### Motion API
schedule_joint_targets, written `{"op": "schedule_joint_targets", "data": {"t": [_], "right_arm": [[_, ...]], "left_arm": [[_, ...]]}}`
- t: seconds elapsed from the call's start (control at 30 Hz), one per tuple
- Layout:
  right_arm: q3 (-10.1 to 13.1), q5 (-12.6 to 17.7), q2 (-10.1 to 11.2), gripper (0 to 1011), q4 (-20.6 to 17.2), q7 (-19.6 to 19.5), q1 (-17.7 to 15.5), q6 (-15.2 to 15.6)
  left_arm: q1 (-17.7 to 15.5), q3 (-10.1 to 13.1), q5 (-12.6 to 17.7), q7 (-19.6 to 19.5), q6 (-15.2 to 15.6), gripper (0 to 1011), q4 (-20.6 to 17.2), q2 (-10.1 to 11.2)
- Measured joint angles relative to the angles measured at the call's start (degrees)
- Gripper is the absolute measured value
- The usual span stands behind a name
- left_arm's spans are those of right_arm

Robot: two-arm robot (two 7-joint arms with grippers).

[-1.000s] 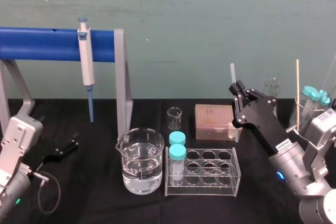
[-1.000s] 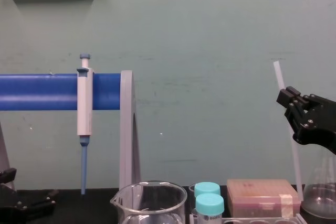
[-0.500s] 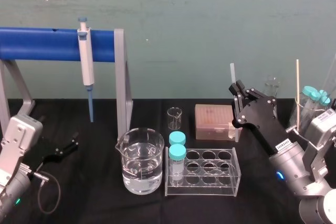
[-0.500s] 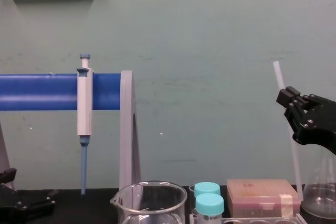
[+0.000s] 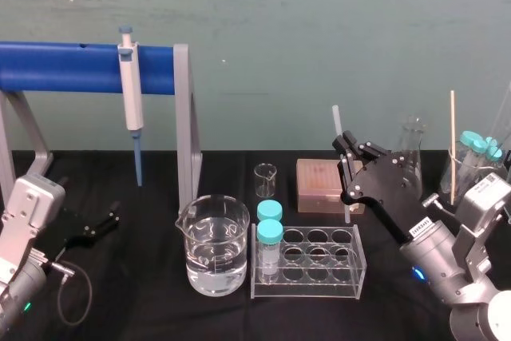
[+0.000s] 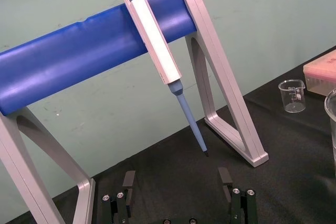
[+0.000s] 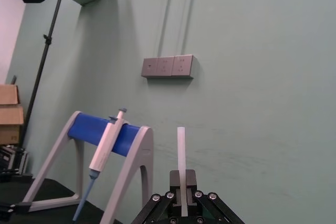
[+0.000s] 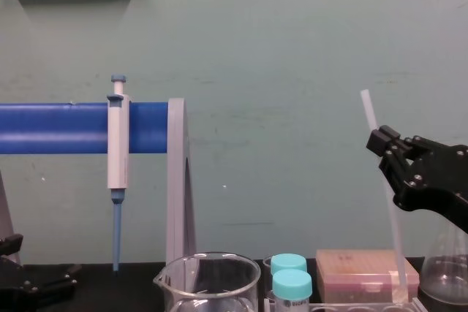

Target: Pick up the stirring rod with one hand, then place it down.

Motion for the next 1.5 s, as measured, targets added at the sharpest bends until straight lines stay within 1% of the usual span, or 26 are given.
{"op": "schedule_joint_targets", "data": {"t": [0.3,0.63,1.17,1.5], "right_arm": [[-0.6,0.7,-0.1,56,0.0,1.5,-0.1,0.7],[-1.1,0.9,-0.1,56,-0.1,1.7,-0.3,1.4],[-0.6,-0.4,-0.4,56,-1.2,-0.9,-1.6,2.6],[-0.6,0.1,-0.4,56,-1.1,-0.6,-1.9,3.0]], "left_arm": [[0.0,0.0,0.0,0.0,0.0,1000,0.0,0.0],[0.0,0.0,0.0,0.0,0.0,1000,0.0,0.0],[0.0,0.0,0.0,0.0,0.0,1000,0.0,0.0],[0.0,0.0,0.0,0.0,0.0,1000,0.0,0.0]]}}
